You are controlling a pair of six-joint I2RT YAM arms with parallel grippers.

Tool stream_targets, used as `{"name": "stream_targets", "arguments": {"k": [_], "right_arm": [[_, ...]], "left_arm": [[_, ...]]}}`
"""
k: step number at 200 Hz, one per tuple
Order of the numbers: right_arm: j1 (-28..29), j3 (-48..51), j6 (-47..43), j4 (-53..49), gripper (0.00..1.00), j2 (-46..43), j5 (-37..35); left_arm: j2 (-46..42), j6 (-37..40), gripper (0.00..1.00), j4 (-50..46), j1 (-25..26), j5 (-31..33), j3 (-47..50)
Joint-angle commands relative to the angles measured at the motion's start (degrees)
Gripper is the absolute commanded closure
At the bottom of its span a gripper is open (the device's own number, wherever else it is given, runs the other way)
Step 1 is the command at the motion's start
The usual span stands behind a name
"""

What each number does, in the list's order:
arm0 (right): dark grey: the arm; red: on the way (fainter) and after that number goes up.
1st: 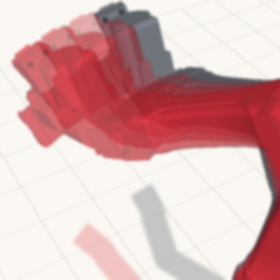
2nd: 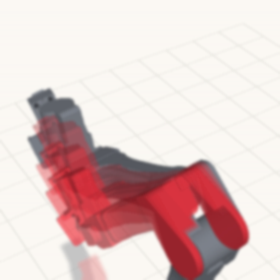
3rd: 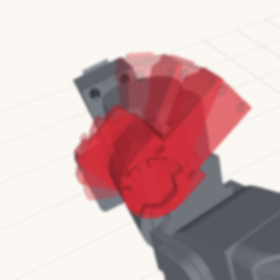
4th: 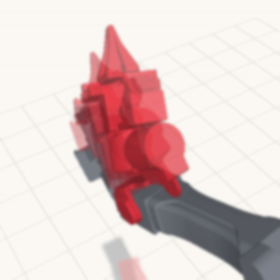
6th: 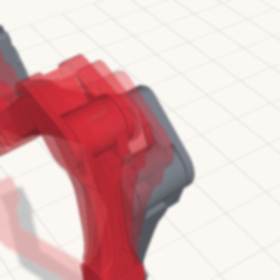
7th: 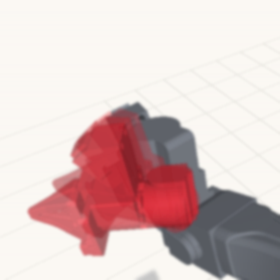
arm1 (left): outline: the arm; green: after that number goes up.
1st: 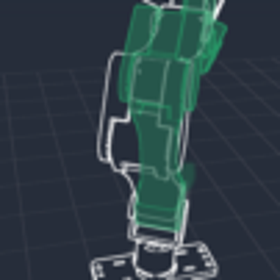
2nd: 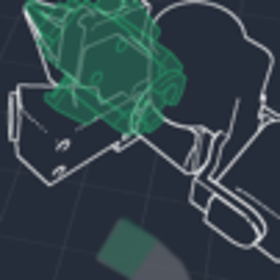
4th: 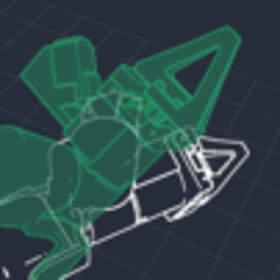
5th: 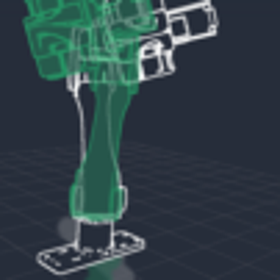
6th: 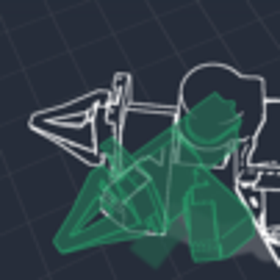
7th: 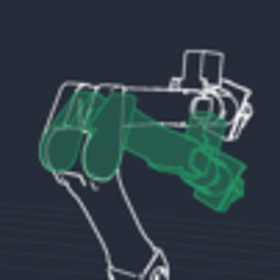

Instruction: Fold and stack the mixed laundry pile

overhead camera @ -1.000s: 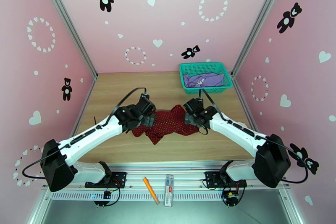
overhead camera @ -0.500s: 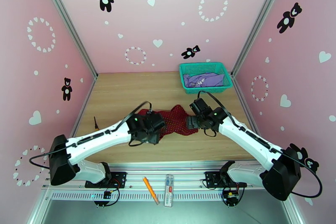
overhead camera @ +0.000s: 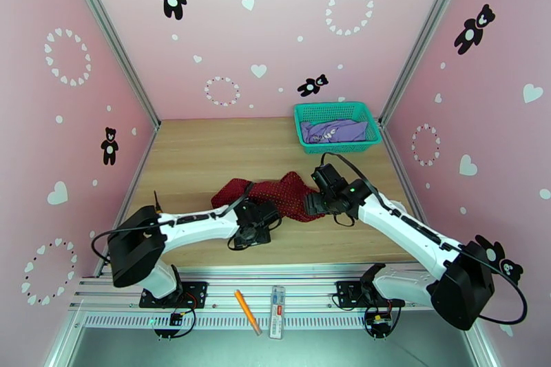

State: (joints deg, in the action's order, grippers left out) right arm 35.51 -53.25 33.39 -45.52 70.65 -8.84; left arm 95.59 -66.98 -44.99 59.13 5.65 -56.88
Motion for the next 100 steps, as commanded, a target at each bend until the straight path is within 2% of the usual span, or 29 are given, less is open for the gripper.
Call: {"name": "stream_targets", "arguments": {"k": [1,31,63,81,85,91,100], "right_arm": [[-0.26,1.30,-0.63,0.69,0.19,-2.02,0.23],[-0.36,2.81,-0.12,0.87,0.19,-2.88,-0.12],[-0.52,3.66,0.41,0.87,0.19,-3.12,-0.04],[-0.52,3.71,0.67,0.62,0.21,-3.25,-0.04],[-0.53,3.69,0.76,0.54,0.21,-3.36,-0.08],[-0.52,3.68,0.73,0.44,0.21,-3.48,-0.17],[-0.61,3.68,0.75,0.15,0.21,-3.71,-0.45]], "left_arm": [[1.68,0.05,0.32,0.56,-1.23,2.59,-2.78],[2.28,0.83,0.38,1.02,-2.88,4.17,-2.03],[5.59,2.75,0.54,2.36,-3.35,3.46,-2.26],[7.23,3.49,0.73,3.99,-3.32,2.20,-2.09],[7.32,3.67,0.81,4.21,-3.32,2.05,-2.01],[7.49,3.87,1.00,4.18,-3.33,2.04,-2.00],[6.94,4.19,1.00,3.49,-3.32,2.51,-2.14]]}}
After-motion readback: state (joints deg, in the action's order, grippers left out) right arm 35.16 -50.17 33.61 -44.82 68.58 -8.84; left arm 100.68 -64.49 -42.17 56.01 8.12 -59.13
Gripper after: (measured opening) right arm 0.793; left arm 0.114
